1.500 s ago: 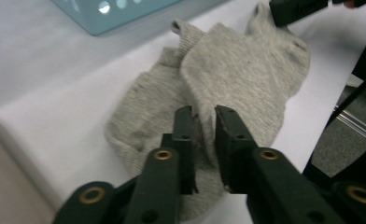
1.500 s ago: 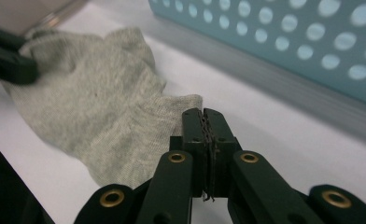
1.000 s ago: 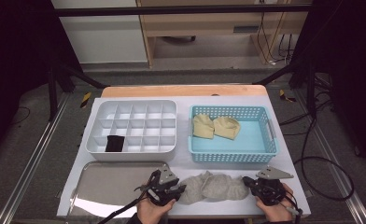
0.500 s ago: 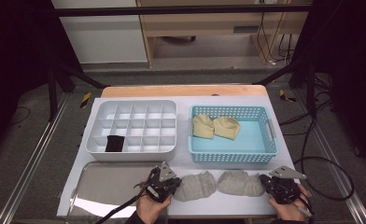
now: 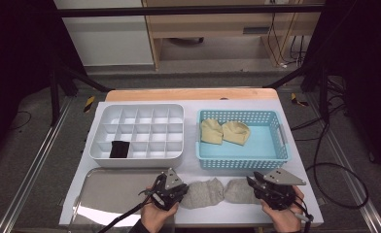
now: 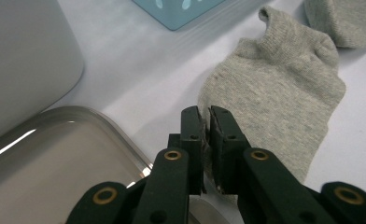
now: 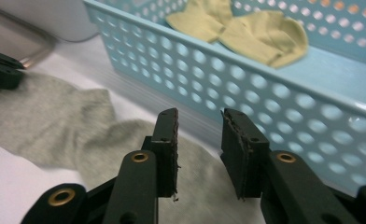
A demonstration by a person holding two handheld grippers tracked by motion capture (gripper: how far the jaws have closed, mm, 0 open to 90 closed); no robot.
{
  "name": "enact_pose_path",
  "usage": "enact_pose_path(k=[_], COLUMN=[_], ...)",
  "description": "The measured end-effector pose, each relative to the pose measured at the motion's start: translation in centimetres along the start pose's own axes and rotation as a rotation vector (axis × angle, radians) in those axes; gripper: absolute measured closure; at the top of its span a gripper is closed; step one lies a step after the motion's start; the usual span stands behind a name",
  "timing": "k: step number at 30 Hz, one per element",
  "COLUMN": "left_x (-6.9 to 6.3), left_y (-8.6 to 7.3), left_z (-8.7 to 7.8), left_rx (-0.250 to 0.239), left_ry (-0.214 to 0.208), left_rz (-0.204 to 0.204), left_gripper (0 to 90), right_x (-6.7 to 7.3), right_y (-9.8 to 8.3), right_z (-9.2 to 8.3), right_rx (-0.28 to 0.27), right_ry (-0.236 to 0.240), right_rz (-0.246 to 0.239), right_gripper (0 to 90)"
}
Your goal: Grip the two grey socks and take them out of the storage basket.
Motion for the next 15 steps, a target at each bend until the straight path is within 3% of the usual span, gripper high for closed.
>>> enact_pose_path(k=[5, 12, 15], left_x=[0.1, 0.2, 0.3], left_y=[-0.1, -0.1, -0.1], left_z=[0.0, -0.1, 0.0], left_rx=[-0.009, -0.012, -0.010], left_ry=[0.000, -0.001, 0.001], left_rz=[-0.012, -0.015, -0.018], left_gripper=[83.8, 83.7, 83.8], right_x=[0.0, -1.2, -1.2], right_y=[0.0, -3.4, -4.3], right_z=[0.6, 2.5, 3.0], right_rx=[0.014, 0.115, 0.105], right_ry=[-0.007, -0.008, 0.005], right_rz=[0.003, 0.081, 0.090], right_gripper=[62.6, 61.8, 64.9])
Point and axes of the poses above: each handheld gripper's, and its own axes: z roughly forward along the jaws, y roughly out of its top, x roughly to its left, the point moved 6 cm from there along z, roughly forward along the jaws, and after that the axes turned 15 degrees about y, right-handed, at the moved point
